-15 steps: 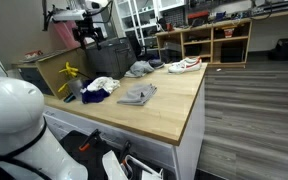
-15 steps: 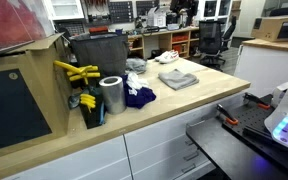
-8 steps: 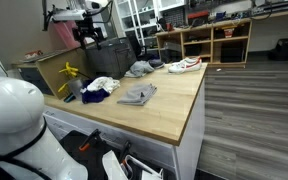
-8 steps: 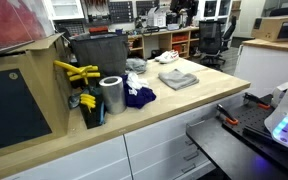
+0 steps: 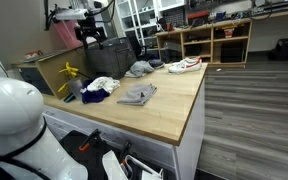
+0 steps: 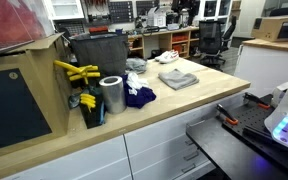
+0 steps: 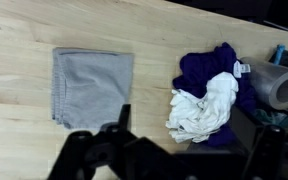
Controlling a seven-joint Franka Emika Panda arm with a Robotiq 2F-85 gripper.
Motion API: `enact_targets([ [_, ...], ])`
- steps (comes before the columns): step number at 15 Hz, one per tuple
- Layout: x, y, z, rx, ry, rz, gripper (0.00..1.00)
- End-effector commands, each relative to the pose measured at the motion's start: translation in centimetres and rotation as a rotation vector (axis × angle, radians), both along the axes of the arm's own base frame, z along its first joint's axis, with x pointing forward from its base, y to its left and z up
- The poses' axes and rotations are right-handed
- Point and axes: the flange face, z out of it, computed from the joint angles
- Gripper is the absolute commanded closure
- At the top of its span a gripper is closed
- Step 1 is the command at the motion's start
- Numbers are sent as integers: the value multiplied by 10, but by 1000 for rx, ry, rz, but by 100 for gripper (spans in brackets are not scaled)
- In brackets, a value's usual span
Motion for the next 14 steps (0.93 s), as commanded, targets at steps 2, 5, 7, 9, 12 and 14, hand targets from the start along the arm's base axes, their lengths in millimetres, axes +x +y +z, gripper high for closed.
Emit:
enact_targets([
  [2, 14, -50, 1, 14, -8, -90, 0],
  [5, 20, -80, -7, 24, 6, -149, 0],
  [7, 25, -91, -16, 30, 18, -161, 0],
  [9, 30, -97, -24, 31, 34, -160, 0],
  [12, 40, -95, -34, 21, 47, -144, 0],
  [14, 46, -93, -39, 17, 57, -138, 0],
])
